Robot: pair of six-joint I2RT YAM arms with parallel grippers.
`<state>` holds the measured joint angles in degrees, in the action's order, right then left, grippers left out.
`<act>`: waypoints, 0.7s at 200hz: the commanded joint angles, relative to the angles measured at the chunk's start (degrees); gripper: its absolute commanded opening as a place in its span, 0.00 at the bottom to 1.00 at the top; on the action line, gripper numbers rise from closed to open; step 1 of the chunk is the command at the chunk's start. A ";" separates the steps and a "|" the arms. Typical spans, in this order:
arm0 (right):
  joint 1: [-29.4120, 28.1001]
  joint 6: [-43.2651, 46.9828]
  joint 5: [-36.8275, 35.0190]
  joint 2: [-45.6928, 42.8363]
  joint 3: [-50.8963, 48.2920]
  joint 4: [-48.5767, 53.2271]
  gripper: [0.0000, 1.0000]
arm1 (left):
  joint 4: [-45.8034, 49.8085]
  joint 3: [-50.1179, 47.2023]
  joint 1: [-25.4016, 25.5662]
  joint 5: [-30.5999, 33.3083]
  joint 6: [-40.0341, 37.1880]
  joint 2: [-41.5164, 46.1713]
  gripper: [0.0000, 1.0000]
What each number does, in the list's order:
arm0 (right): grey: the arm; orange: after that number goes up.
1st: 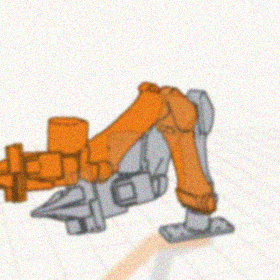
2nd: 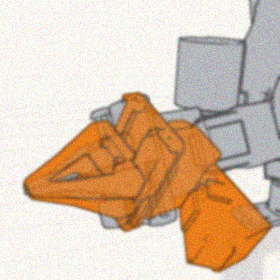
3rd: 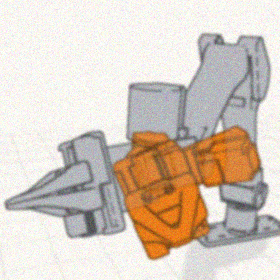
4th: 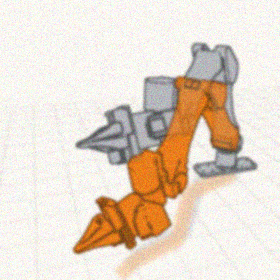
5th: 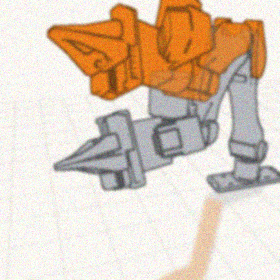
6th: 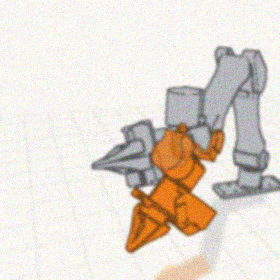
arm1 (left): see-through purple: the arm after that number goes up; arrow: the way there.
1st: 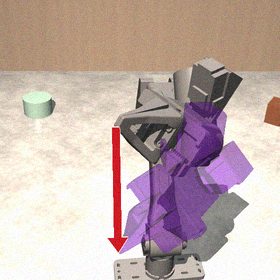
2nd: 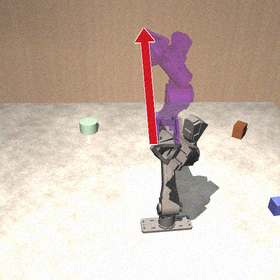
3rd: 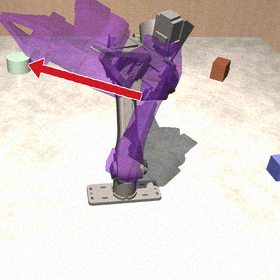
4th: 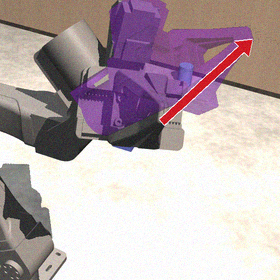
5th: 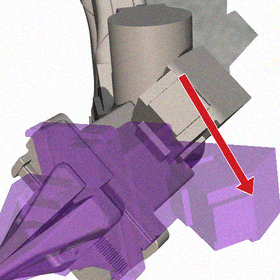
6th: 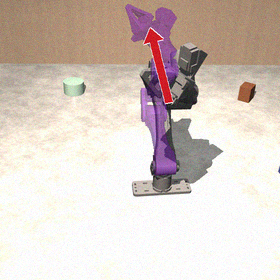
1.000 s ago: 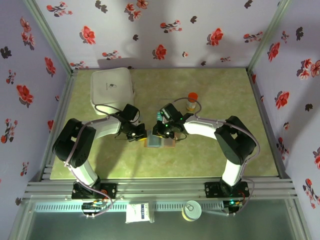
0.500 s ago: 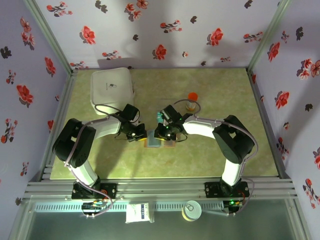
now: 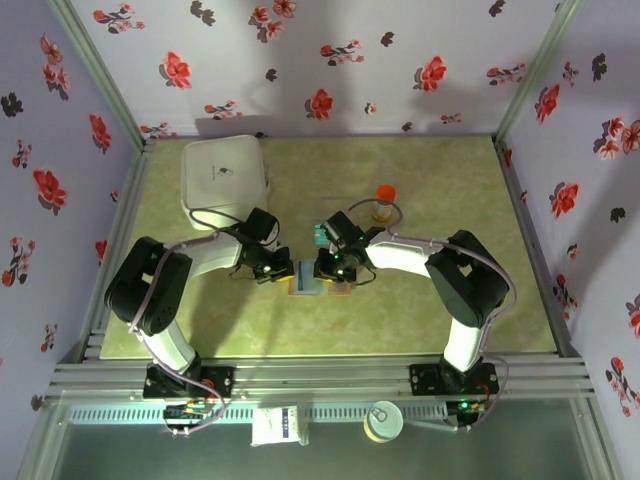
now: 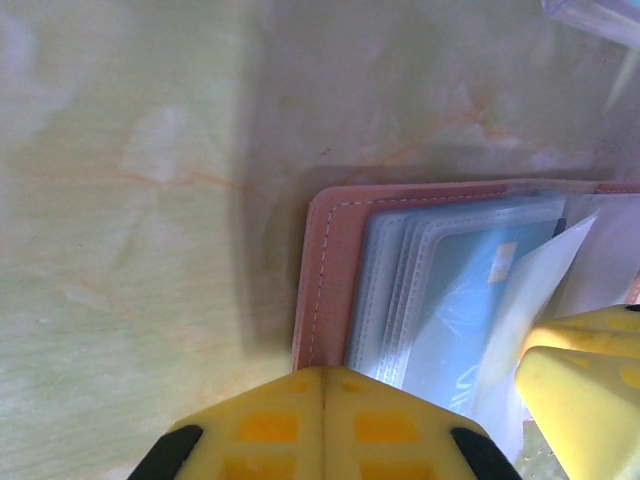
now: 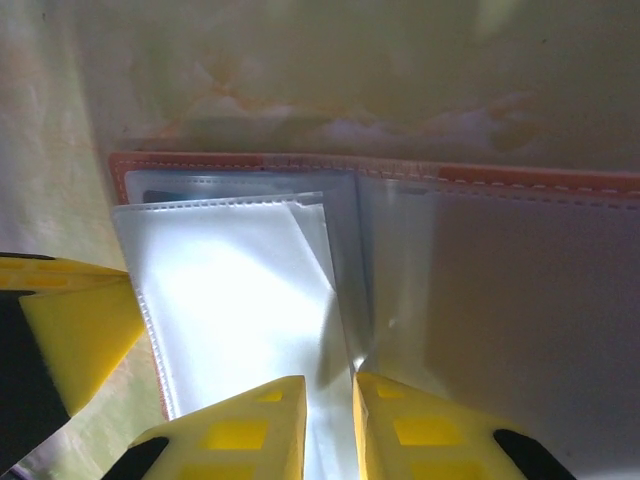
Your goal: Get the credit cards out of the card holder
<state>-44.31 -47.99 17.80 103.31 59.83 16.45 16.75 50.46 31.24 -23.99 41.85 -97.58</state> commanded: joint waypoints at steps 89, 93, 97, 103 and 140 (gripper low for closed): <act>-0.39 1.22 -2.07 -0.91 -0.08 2.02 0.18 | 3.14 3.96 0.65 -1.28 2.16 5.09 0.14; -0.42 1.23 -2.03 -0.85 -0.10 2.03 0.18 | 2.87 3.95 0.73 -1.47 2.32 5.12 0.15; -0.42 1.23 -1.98 -0.87 -0.07 2.03 0.18 | 2.70 3.95 0.76 -1.72 2.41 5.12 0.16; -0.37 1.19 -1.98 -0.79 -0.10 2.01 0.18 | 2.35 4.03 0.88 -2.06 2.60 5.03 0.17; -0.40 1.24 -1.98 -1.08 -0.42 2.02 0.18 | -1.38 3.60 2.31 -4.34 4.55 2.86 0.25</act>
<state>-44.31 -47.99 17.12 103.31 59.83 16.64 17.58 53.52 32.51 -25.82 44.60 -93.60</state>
